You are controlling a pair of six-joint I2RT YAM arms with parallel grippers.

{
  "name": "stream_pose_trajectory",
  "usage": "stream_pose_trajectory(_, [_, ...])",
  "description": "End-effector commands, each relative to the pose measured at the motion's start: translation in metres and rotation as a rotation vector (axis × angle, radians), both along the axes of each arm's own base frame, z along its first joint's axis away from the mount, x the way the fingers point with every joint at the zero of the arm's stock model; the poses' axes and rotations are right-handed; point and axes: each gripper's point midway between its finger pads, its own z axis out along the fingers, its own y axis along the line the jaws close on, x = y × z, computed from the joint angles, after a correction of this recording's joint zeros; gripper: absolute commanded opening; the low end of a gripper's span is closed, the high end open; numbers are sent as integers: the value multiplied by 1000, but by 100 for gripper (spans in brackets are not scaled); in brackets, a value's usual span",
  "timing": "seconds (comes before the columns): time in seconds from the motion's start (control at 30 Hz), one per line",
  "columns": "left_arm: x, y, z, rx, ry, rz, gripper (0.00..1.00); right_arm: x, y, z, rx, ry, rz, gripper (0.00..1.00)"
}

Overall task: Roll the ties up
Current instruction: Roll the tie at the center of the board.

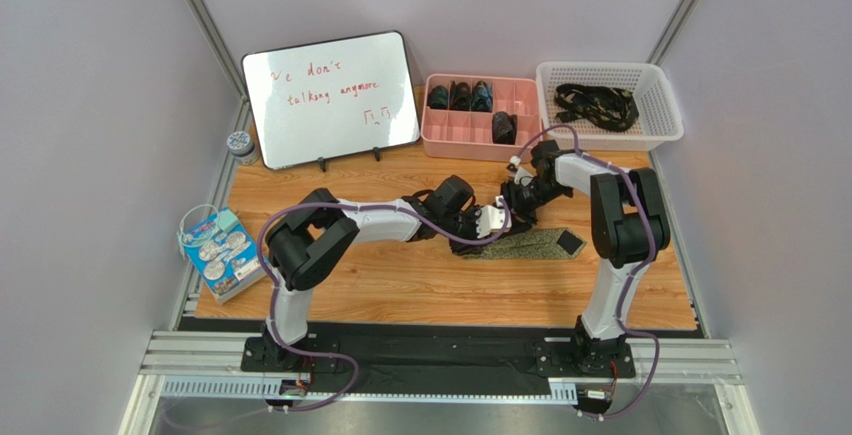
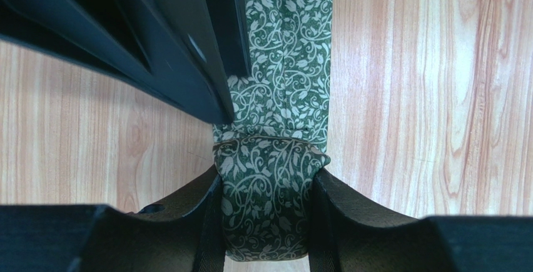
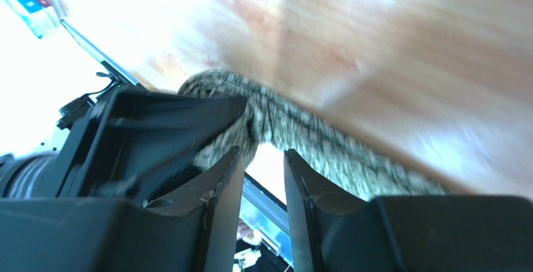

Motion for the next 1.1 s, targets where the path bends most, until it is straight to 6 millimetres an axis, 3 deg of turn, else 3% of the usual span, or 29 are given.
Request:
stream_pose_trajectory(0.0, [-33, 56, -70, 304, 140, 0, 37, -1, -5, 31, 43, -87, 44, 39])
stream_pose_trajectory(0.2, [-32, 54, -72, 307, 154, 9, 38, 3, 9, 34, 137, -114, 34, 54])
stream_pose_trajectory(0.47, [-34, 54, -75, 314, 184, 33, 38, -6, 28, 8, 169, -72, 56, 54])
stream_pose_trajectory(0.57, [-32, 56, -74, 320, 179, 45, 38, -13, 32, 5, 179, -56, 76, 47])
stream_pose_trajectory(0.77, [-31, 55, -71, 311, 182, 59, 42, -26, 19, -16, 94, -33, 106, 2])
stream_pose_trajectory(0.93, [-19, 45, -52, 262, 189, 105, 52, -29, 0, -35, 2, -21, 97, 0])
stream_pose_trajectory(1.07, [-8, 31, -25, 166, 177, 127, 64, -23, -14, -45, -67, -35, 71, 0])
